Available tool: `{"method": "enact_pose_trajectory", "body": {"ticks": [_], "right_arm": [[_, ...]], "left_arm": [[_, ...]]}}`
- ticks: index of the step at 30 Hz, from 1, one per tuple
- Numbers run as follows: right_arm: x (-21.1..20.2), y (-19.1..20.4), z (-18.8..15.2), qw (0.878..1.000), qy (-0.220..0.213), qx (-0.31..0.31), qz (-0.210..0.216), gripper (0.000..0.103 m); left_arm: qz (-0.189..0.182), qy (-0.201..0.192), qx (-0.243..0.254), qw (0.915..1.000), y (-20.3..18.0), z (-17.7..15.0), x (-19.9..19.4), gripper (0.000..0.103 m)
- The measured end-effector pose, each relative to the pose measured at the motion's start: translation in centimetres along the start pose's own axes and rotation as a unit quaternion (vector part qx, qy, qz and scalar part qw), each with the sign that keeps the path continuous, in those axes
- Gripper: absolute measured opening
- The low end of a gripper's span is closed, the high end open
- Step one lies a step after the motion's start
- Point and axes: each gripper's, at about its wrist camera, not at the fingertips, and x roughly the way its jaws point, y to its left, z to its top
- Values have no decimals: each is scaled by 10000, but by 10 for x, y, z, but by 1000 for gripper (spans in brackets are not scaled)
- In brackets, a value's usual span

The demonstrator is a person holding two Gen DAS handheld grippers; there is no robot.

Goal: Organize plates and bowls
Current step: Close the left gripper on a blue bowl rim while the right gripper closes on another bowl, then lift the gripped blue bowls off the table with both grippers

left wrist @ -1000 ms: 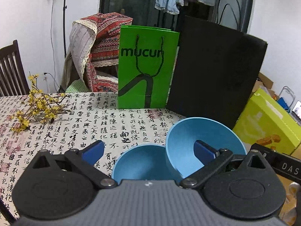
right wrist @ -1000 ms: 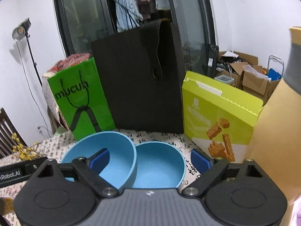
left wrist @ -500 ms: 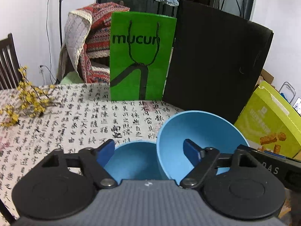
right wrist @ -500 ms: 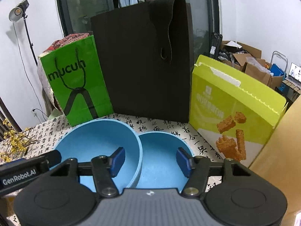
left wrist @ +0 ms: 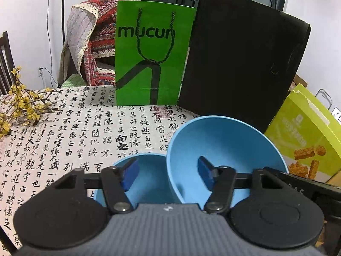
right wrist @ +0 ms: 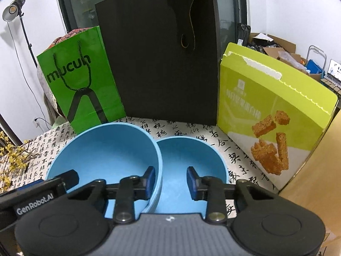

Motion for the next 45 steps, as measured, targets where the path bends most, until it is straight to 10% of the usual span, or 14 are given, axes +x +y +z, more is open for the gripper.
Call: {"method": "enact_pose_trajectory", "body": {"ticks": [8, 45], "right_arm": [[5, 2, -2, 9999, 85, 27, 52, 11], [-36, 4, -13, 9994, -259, 77, 210, 8]], "left_arm": [[-280, 65, -5, 9996, -4, -2, 1, 19], [-343, -305, 154, 9988, -3, -14, -44, 19]]}}
